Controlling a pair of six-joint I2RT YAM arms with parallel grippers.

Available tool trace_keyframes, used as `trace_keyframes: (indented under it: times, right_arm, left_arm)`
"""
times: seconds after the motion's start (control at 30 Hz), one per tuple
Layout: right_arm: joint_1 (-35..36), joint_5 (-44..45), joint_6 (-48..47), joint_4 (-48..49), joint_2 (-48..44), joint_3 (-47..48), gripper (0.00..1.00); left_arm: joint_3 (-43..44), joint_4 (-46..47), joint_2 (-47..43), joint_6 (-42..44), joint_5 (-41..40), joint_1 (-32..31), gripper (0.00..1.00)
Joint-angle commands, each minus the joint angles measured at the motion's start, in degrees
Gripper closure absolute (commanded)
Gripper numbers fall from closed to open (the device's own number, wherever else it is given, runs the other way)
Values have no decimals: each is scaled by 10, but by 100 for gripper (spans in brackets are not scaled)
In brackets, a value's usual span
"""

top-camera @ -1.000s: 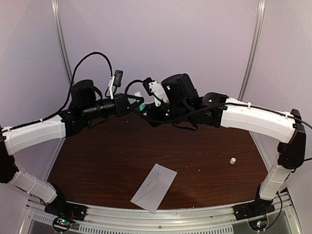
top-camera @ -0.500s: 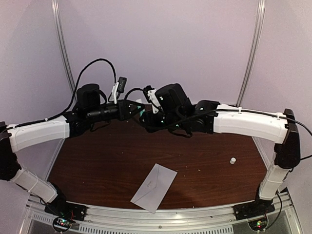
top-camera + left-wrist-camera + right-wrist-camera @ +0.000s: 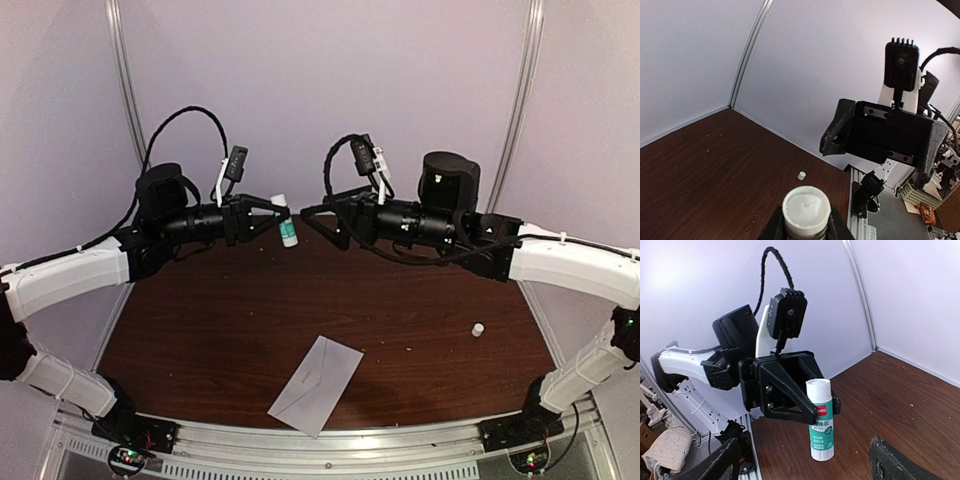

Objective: Place the letter into the envelope and seal it
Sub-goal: Screw the solid glue.

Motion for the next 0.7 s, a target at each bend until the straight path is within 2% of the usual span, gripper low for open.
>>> trace_keyframes:
  times: [0.0, 0.1, 0.27, 0.53, 0.67]
  right_arm:
    - [0, -150, -1, 97, -1, -21, 10]
    - [1, -193, 16, 118, 16, -19, 14]
    - [5, -222, 31, 135, 51, -6, 29]
    - [13, -256, 37, 141, 79, 11, 43]
    - [14, -263, 48, 161, 78, 0, 56]
  left_arm:
    - [17, 72, -12, 9, 117, 3, 100]
    - [12, 113, -14, -7, 165, 3, 100]
    - [6, 168, -17, -35, 215, 1, 100]
    - [-1, 193, -27, -47, 226, 0, 100]
    - [-3, 200, -25, -53, 230, 0, 100]
